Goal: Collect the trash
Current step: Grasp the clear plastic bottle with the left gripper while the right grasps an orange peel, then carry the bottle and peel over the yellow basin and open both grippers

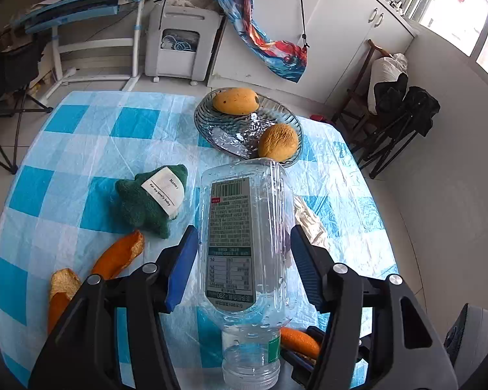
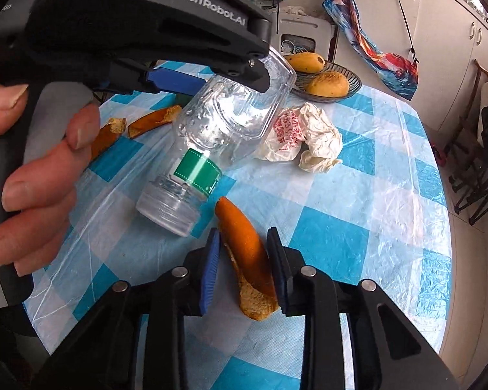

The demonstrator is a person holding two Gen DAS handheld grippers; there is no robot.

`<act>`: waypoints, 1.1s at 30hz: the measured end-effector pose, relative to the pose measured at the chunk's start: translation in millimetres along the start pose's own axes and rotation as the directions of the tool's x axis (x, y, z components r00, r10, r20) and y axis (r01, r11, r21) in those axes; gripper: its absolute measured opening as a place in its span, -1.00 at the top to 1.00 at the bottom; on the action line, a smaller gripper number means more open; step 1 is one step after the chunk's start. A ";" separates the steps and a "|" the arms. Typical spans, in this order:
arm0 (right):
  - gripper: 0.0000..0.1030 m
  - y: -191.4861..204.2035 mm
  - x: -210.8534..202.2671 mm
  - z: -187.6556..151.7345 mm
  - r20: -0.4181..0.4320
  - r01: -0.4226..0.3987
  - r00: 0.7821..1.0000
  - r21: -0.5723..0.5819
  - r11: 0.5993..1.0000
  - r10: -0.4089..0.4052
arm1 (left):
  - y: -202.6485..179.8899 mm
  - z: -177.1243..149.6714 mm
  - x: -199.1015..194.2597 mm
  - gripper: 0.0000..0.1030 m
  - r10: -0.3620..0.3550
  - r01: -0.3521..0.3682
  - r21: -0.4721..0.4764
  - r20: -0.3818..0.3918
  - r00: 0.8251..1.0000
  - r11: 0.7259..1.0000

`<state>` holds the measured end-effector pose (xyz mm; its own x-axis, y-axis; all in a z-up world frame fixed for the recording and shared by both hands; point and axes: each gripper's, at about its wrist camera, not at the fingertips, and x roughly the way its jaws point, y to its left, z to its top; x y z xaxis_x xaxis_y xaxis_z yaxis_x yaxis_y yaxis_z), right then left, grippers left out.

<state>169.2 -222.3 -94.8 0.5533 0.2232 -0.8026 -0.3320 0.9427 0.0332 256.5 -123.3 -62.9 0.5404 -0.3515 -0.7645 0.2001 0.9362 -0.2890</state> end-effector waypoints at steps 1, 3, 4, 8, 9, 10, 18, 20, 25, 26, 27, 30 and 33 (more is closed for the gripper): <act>0.60 0.8 -0.1 -0.1 -0.001 -0.005 1.000 -0.001 1.000 0.005 | 1.9 -4.5 -6.6 -0.08 0.000 0.000 0.002 0.000 1.000 1.000; 0.62 5.5 -2.7 -2.5 -0.001 -0.020 1.000 -0.001 1.000 0.020 | 7.0 -15.5 -25.2 -0.08 0.014 -0.014 0.009 0.002 1.000 1.000; 0.63 8.7 -4.8 -3.9 0.001 -0.027 1.000 -0.002 1.000 0.027 | 10.5 -21.3 -35.3 -0.08 0.019 -0.019 0.010 0.005 1.000 1.000; 0.64 24.9 -21.4 -8.5 0.034 -0.051 0.998 -0.015 0.999 0.052 | 32.1 -53.6 -86.3 -0.09 0.034 -0.034 -0.017 0.031 0.999 0.999; 0.64 29.8 -26.6 -10.1 0.046 -0.061 0.997 -0.016 0.998 0.061 | 41.1 -62.3 -98.5 -0.09 0.037 -0.036 -0.036 0.037 0.999 0.999; 0.65 35.6 -31.9 -11.6 0.058 -0.071 0.996 -0.019 0.997 0.072 | 49.7 -72.1 -109.6 -0.09 0.041 -0.038 -0.056 0.045 0.998 0.998; 0.65 85.8 -63.5 -34.2 0.150 -0.158 0.975 -0.070 0.985 0.167 | 97.7 -137.8 -177.5 -0.08 0.061 -0.044 -0.168 0.097 0.993 0.985; 0.65 97.4 -70.8 -43.4 0.167 -0.168 0.969 -0.084 0.982 0.181 | 100.2 -149.4 -190.1 -0.08 0.060 -0.040 -0.172 0.112 0.992 0.984; 0.65 125.8 -87.0 -70.2 0.182 -0.179 0.963 -0.124 0.976 0.200 | 103.6 -176.0 -213.3 -0.07 0.054 -0.029 -0.184 0.129 0.990 0.982; 0.65 130.3 -88.9 -75.6 0.178 -0.181 0.963 -0.131 0.975 0.203 | 103.6 -180.1 -217.4 -0.07 0.053 -0.028 -0.186 0.129 0.990 0.982; 0.65 134.7 -90.3 -81.2 0.174 -0.183 0.963 -0.138 0.973 0.206 | 102.9 -185.1 -220.5 -0.07 0.054 -0.029 -0.186 0.130 0.990 0.982; 0.65 145.9 -91.4 -94.5 0.148 -0.183 0.967 -0.162 0.970 0.207 | 101.8 -200.6 -229.2 -0.07 0.057 -0.033 -0.183 0.129 0.990 0.983; 0.56 155.6 -88.1 -105.0 0.107 -0.181 0.973 -0.181 0.967 0.203 | 101.1 -214.9 -234.3 -0.06 0.053 -0.029 -0.184 0.124 0.991 0.982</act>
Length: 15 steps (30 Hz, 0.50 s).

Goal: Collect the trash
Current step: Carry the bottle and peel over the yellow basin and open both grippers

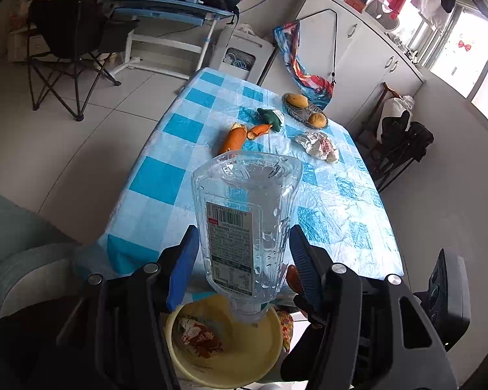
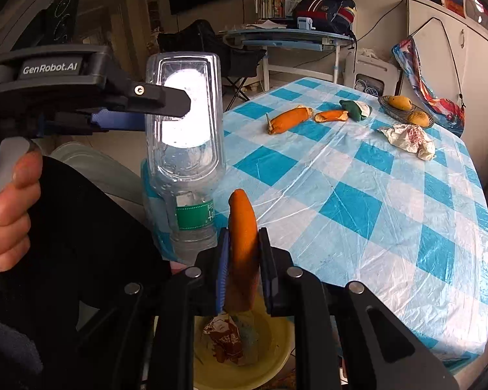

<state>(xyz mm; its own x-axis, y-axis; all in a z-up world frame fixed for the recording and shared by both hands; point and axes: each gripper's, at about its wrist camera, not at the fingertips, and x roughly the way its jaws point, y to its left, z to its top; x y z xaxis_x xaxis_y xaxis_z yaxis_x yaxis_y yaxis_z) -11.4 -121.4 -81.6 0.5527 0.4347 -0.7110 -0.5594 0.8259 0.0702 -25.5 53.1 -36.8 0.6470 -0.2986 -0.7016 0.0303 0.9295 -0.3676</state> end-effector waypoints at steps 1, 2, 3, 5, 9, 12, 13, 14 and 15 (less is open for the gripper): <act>0.35 2.1 0.0 -3.3 -0.005 0.002 1.000 0.000 1.000 -0.002 | 0.2 -4.0 -2.0 -0.06 0.000 0.000 0.000 -0.002 1.000 1.000; 0.29 3.2 -1.2 -5.6 -0.002 0.002 1.000 0.004 1.000 -0.002 | 1.1 -7.8 -3.6 -0.06 -0.001 0.001 0.001 -0.005 1.000 1.000; 0.25 4.3 -2.7 -7.8 -0.001 0.005 1.000 0.008 1.000 -0.005 | 1.5 -11.4 -5.2 -0.06 -0.002 0.002 0.001 -0.007 1.000 1.000; 0.19 5.0 -5.9 -11.4 0.000 0.011 1.000 0.023 1.000 -0.011 | 2.4 -18.3 -7.5 -0.06 -0.006 0.006 -0.001 -0.015 1.000 1.000; 0.02 3.5 -12.3 -19.5 0.002 0.025 1.000 0.061 0.998 -0.025 | 2.8 -32.0 -9.3 -0.06 -0.004 0.004 0.005 -0.034 0.999 1.000; -0.12 -0.7 -16.9 -22.4 0.017 0.038 0.999 0.096 0.995 -0.040 | 0.7 -42.3 -5.8 -0.06 -0.004 0.005 0.020 -0.070 0.998 1.000; -0.13 -2.5 -18.3 -23.2 0.021 0.041 0.999 0.109 0.993 -0.043 | -0.9 -46.1 -2.8 -0.06 -0.005 0.008 0.031 -0.091 0.996 0.999; -0.14 -4.3 -19.4 -23.9 0.024 0.044 0.999 0.121 0.992 -0.048 | -2.2 -49.8 0.8 -0.07 -0.003 0.008 0.042 -0.113 0.994 0.999; -0.16 -6.3 -20.3 -24.4 0.027 0.050 0.998 0.134 0.990 -0.054 | -3.9 -52.9 4.0 -0.07 0.007 0.000 0.054 -0.130 0.991 0.999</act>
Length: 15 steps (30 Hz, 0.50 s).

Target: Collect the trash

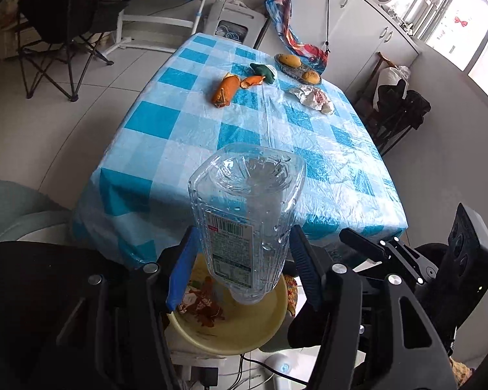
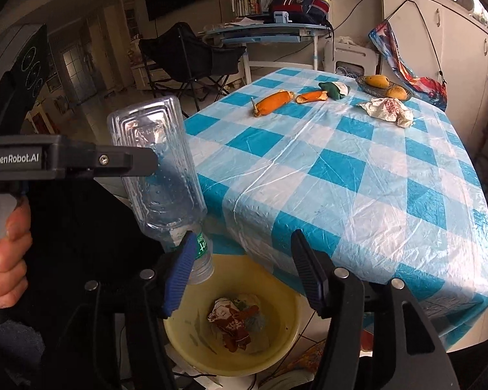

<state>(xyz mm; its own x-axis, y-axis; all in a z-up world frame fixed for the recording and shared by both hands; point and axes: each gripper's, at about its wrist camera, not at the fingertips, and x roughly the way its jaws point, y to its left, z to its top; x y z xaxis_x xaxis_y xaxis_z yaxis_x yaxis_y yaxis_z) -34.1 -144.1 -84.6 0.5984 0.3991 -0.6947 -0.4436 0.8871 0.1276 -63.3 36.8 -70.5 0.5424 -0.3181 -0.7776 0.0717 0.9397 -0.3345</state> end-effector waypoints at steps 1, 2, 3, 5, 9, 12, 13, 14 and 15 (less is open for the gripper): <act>-0.20 -2.4 -0.8 -0.2 0.003 0.005 1.000 0.013 1.000 -0.005 | -1.9 -1.6 2.8 -0.08 0.017 -0.017 0.009 -0.007 1.000 1.000; -0.22 -4.7 -2.9 -1.7 0.006 0.010 1.000 0.027 1.000 -0.010 | -3.4 -2.0 3.3 -0.08 0.031 -0.031 0.017 -0.001 1.000 0.999; -0.23 -7.3 -3.5 -2.0 0.008 0.014 1.000 0.043 0.999 -0.014 | -4.2 -1.8 2.0 -0.10 0.033 -0.033 0.024 0.006 0.999 0.999; -0.26 -11.7 -5.0 -3.5 0.008 0.018 1.000 0.075 0.997 -0.019 | -3.7 -1.5 -2.1 -0.23 0.023 -0.024 0.021 0.022 0.999 0.999; -0.30 -15.7 -6.8 -7.2 0.003 0.023 1.000 0.114 0.993 -0.023 | 0.3 -0.9 -8.8 -0.34 0.025 -0.025 0.006 0.053 0.998 1.000; -0.35 -11.6 -6.8 -8.2 0.001 0.027 1.000 0.104 0.994 -0.027 | -0.2 -1.3 -13.0 -0.42 0.036 -0.036 0.004 0.077 0.996 0.999; -0.37 -9.7 -6.6 -8.6 -0.001 0.028 1.000 0.097 0.995 -0.028 | -0.7 -0.7 -14.0 -0.48 0.043 -0.043 0.007 0.089 0.995 0.999; -0.38 -7.6 -6.2 -9.3 -0.003 0.028 1.000 0.091 0.995 -0.028 | -1.7 -0.9 -15.6 -0.53 0.050 -0.051 0.009 0.100 0.994 0.999; -0.39 -6.1 -5.9 -9.8 -0.005 0.029 1.000 0.084 0.996 -0.029 | -2.0 -0.9 -16.9 -0.54 0.055 -0.057 0.012 0.108 0.993 0.998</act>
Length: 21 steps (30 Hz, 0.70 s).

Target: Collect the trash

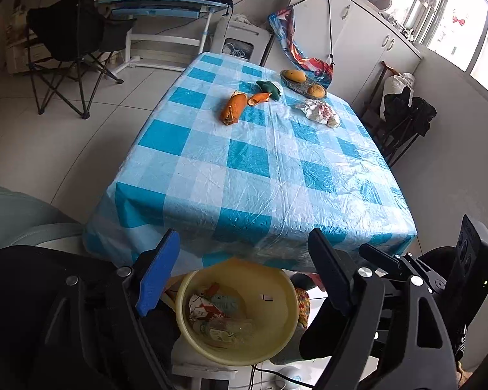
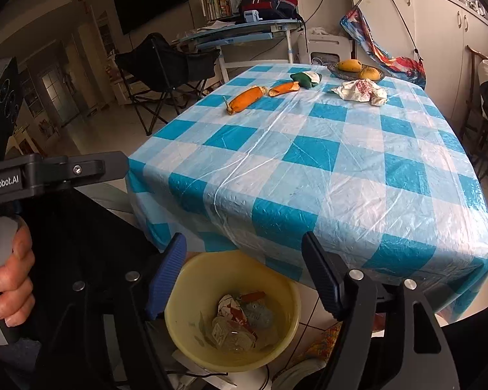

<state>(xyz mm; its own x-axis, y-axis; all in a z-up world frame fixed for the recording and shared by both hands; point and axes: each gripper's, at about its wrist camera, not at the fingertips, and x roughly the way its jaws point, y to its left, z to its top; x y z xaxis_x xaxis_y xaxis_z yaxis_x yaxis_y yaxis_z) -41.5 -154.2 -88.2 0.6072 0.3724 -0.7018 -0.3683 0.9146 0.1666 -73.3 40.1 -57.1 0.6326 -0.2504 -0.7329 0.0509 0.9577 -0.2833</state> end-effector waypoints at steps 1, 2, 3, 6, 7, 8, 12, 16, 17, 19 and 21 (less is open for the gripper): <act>-0.41 1.9 0.4 -1.1 -0.003 0.001 1.000 -0.007 1.000 -0.001 | 0.0 -0.5 -1.0 -0.56 0.003 -0.003 0.003 0.005 1.000 1.000; -0.42 3.2 0.7 -2.3 -0.006 0.003 1.000 -0.013 1.000 -0.003 | -0.8 -0.3 -0.9 -0.57 0.007 -0.007 0.005 0.006 1.000 1.000; -0.44 4.7 1.2 -3.0 -0.009 0.004 1.000 -0.019 1.000 -0.004 | -0.8 -0.6 -0.9 -0.57 0.009 -0.009 0.006 0.006 1.000 1.000; -0.47 8.3 2.9 -5.4 -0.018 0.010 1.000 -0.036 0.999 -0.010 | -0.4 -0.5 0.5 -0.60 0.013 -0.013 0.004 0.002 1.000 1.000; -0.47 8.7 3.4 -5.8 -0.020 0.011 1.000 -0.040 0.999 -0.012 | 0.0 -0.5 0.8 -0.61 0.015 -0.015 0.003 0.002 1.000 1.000; -0.48 9.4 3.7 -6.3 -0.023 0.012 1.000 -0.042 0.999 -0.013 | 0.6 -0.6 1.2 -0.61 0.015 -0.015 0.001 0.001 1.000 1.000; -0.51 11.0 5.5 -8.2 -0.032 0.015 0.999 -0.051 0.999 -0.016 | 1.1 -1.3 2.0 -0.63 0.016 -0.016 0.001 -0.001 1.000 1.000; -0.52 13.4 6.9 -9.2 -0.040 0.016 0.999 -0.061 0.998 -0.019 | 0.7 -2.5 3.7 -0.65 0.017 -0.017 0.006 -0.003 1.000 1.000; -0.52 13.7 7.0 -9.4 -0.040 0.017 0.999 -0.063 0.998 -0.019 | 0.5 -2.9 4.1 -0.66 0.018 -0.018 0.006 -0.003 1.000 1.000; -0.52 14.0 7.2 -9.4 -0.041 0.017 0.999 -0.066 0.998 -0.020 | 0.1 -3.4 4.7 -0.67 0.019 -0.019 0.008 -0.004 1.000 1.000; -0.52 14.4 7.5 -9.5 -0.043 0.018 0.999 -0.066 0.998 -0.021 | 0.0 -3.2 4.6 -0.68 0.019 -0.019 0.007 -0.004 1.000 1.000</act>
<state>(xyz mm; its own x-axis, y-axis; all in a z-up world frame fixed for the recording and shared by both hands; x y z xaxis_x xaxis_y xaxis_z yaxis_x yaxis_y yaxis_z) -49.0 -139.8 -97.7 0.5841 0.3462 -0.7341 -0.4033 0.9087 0.1076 -72.9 38.5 -62.5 0.6306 -0.2329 -0.7403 0.0442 0.9631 -0.2654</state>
